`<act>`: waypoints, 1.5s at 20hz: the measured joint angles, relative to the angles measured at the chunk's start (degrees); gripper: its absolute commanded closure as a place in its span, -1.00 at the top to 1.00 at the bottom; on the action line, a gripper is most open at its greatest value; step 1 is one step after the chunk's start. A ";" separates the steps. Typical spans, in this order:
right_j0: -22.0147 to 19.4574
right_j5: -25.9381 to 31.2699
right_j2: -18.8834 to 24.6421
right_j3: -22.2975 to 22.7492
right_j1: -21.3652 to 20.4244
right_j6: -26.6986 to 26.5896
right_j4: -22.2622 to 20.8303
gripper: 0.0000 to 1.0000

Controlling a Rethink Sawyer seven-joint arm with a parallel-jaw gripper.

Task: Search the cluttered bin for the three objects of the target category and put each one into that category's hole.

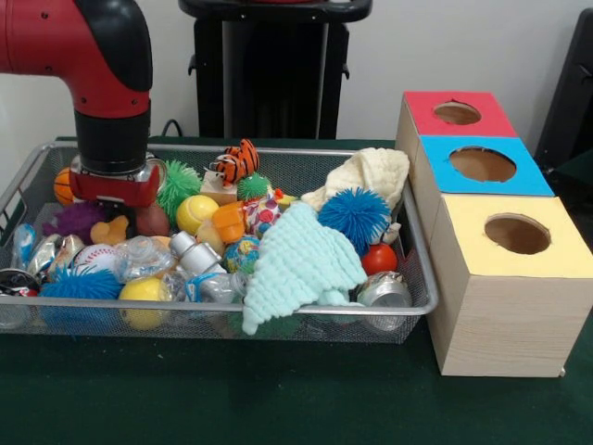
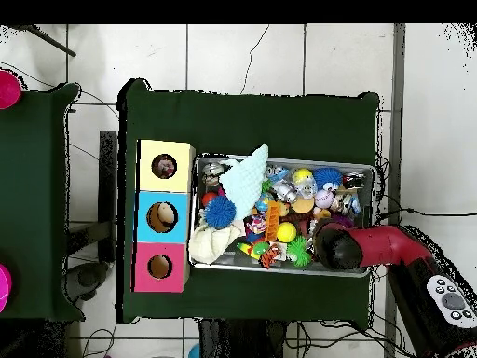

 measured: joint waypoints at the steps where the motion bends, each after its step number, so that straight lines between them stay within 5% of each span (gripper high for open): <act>1: -0.15 0.01 0.08 0.00 0.18 0.00 0.00 -1.00; 20: 1.70 0.01 0.46 1.64 -0.29 0.00 2.38 -1.00; 30: 10.87 -0.61 0.16 6.39 -3.94 0.00 7.32 -1.00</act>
